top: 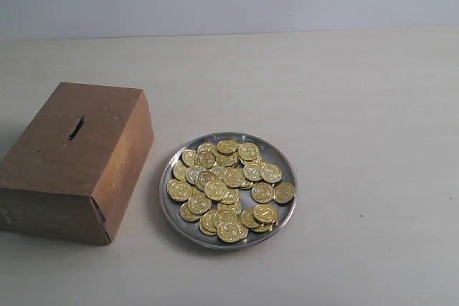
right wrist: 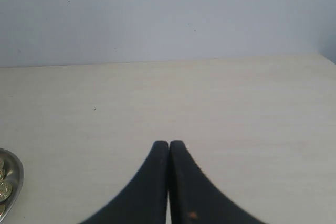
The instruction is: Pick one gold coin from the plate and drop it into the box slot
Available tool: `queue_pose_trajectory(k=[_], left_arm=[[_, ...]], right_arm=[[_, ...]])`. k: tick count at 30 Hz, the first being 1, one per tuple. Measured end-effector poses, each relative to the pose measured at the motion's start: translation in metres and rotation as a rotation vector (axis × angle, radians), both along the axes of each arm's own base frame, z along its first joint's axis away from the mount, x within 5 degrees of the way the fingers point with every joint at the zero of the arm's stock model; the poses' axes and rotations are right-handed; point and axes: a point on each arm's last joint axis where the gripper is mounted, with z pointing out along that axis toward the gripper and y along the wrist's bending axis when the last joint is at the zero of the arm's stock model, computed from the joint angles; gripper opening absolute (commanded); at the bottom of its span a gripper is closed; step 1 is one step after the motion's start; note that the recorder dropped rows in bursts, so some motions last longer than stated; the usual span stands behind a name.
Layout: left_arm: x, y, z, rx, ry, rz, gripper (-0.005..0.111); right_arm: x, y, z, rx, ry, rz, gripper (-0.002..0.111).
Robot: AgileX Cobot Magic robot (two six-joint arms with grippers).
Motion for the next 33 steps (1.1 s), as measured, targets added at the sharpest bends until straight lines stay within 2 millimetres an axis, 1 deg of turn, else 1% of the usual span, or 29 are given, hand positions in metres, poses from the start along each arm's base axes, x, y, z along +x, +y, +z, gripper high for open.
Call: queue_pose_trajectory(k=[13,21,29,33], left_arm=[[-0.0009,0.0003,-0.0034,-0.062,0.048,0.020,0.000],[-0.0005,0.0042,-0.0040,-0.095,0.057,0.074,0.000],[-0.0005,0.0044,-0.0040,-0.086,0.056,0.074,0.000],[-0.0005,0.0044,-0.0040,-0.054,0.052,0.066,0.000]], right_arm=[[0.0000,0.0000,0.0000,0.000,0.000,0.000,0.000],[0.0000,0.0000,0.0000,0.000,0.000,0.000,0.000],[0.0000,0.0000,0.0000,0.000,0.000,0.000,0.000],[0.0000,0.0000,0.0000,0.000,0.000,0.000,0.000]])
